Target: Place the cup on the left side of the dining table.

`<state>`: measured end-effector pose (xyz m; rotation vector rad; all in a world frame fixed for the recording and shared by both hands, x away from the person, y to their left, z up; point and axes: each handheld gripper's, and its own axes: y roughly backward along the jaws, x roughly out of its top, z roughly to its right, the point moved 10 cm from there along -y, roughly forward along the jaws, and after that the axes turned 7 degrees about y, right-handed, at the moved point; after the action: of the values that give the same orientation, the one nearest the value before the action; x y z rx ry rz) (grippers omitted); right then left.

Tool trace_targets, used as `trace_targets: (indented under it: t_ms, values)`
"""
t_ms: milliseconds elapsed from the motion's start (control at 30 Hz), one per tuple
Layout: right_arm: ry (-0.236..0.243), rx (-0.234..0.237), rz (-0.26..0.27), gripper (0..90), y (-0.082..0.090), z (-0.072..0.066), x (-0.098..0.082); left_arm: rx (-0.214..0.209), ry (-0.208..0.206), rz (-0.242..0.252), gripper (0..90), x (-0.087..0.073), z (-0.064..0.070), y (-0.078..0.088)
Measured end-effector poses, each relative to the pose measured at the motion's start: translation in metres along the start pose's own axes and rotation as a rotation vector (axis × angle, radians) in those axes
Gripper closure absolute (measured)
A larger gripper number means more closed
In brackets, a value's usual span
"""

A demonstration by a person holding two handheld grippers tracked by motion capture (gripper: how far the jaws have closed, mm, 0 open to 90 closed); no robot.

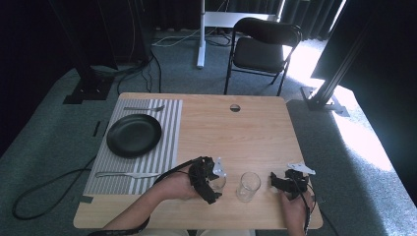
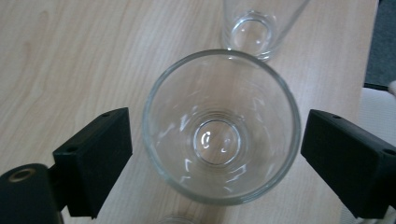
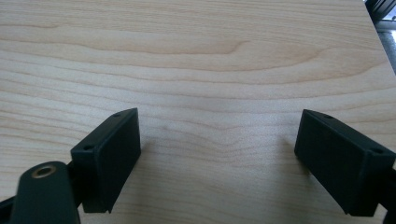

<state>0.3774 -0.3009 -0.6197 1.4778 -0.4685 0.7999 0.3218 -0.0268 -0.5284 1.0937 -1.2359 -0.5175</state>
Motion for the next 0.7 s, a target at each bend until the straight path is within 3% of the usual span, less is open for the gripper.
trace_targets:
  t_ms: [200, 333, 467, 500, 600, 700]
  values:
    - [0.0, 0.0, 0.0, 13.8, 0.0, 0.0, 0.0, -0.008, 0.002, -0.018, 13.5, 0.006, 0.003, -0.004]
    - [0.0, 0.0, 0.0, 13.9, 0.0, 0.0, 0.0, 0.012, 0.004, -0.087, 14.7, 0.003, 0.001, -0.009]
    - [0.0, 0.0, 0.0, 13.9, 0.0, 0.0, 0.0, 0.024, 0.006, -0.112, 17.2, 0.001, 0.0, -0.012]
    - [0.0, 0.0, 0.0, 13.9, 0.0, 0.0, 0.0, 0.027, 0.007, -0.116, 21.2, 0.001, 0.0, -0.012]
    - [0.0, 0.0, 0.0, 13.9, 0.0, 0.0, 0.0, 0.023, 0.01, -0.125, 25.9, 0.002, 0.001, -0.012]
    - [0.0, 0.0, 0.0, 13.9, 0.0, 0.0, 0.0, -0.014, 0.027, -0.112, 28.3, 0.005, 0.002, -0.01]
